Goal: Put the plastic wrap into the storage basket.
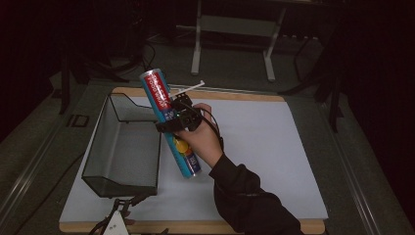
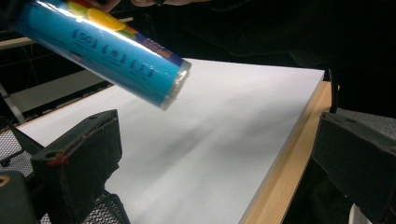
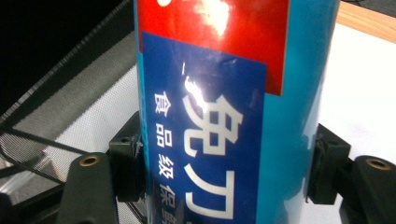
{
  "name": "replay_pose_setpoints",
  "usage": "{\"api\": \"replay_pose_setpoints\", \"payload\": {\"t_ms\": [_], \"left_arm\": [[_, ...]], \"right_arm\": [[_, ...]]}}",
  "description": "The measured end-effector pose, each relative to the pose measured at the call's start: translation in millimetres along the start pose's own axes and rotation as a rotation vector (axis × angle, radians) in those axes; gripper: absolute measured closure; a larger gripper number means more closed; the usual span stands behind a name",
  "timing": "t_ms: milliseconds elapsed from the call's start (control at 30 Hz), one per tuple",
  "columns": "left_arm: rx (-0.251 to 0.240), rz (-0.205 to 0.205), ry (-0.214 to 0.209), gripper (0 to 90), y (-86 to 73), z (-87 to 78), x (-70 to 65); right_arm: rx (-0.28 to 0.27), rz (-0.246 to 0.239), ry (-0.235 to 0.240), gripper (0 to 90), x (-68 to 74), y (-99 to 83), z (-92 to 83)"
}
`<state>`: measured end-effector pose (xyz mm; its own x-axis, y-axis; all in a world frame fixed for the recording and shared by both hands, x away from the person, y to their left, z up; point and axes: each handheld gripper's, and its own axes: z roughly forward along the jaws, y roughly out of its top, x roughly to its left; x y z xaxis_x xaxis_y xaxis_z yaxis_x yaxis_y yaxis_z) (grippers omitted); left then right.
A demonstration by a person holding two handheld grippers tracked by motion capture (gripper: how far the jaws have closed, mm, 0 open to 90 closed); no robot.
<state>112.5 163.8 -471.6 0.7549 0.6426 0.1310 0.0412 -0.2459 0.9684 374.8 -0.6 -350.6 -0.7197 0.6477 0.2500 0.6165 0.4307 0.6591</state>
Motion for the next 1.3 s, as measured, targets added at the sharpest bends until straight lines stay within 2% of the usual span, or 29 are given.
{"api": "replay_pose_setpoints", "payload": {"t_ms": [200,400,567,700,833,900,933,967,1133,1300], "left_arm": [[0.009,0.019,0.014,2.5,-0.4,0.2,0.2],[0.008,0.02,0.015,2.5,-0.4,-0.4,-0.3],[0.012,0.003,0.017,2.5,-0.3,-1.5,0.6],[0.005,0.001,0.02,2.5,-0.1,-2.9,1.0],[0.001,-0.001,0.022,2.5,-0.1,-3.7,1.2],[-0.001,0.0,0.025,2.5,0.0,-3.9,1.3],[0.0,0.0,0.038,2.5,0.4,-4.5,1.4],[0.0,0.0,0.043,2.5,0.6,-4.9,1.5],[-0.006,-0.005,0.04,2.5,0.8,-6.0,2.3],[-0.011,-0.005,0.033,2.5,0.9,-6.6,2.0]], "right_arm": [[-0.06,0.023,0.025,31.6,11.3,11.6,3.5],[-0.101,0.052,0.056,31.6,25.6,22.7,11.9],[-0.136,0.057,0.041,31.6,38.8,29.6,22.9],[-0.161,0.083,0.036,31.6,42.5,33.6,32.9],[-0.159,0.089,0.023,31.6,44.9,34.2,44.7],[-0.157,0.094,0.027,31.6,44.7,34.1,48.2],[-0.146,0.114,0.05,31.6,44.7,34.2,59.5],[-0.142,0.117,0.051,31.6,45.6,34.0,63.1],[-0.133,0.132,0.058,31.7,50.6,30.1,83.7],[-0.145,0.165,0.041,31.6,49.7,24.2,99.5]]}}
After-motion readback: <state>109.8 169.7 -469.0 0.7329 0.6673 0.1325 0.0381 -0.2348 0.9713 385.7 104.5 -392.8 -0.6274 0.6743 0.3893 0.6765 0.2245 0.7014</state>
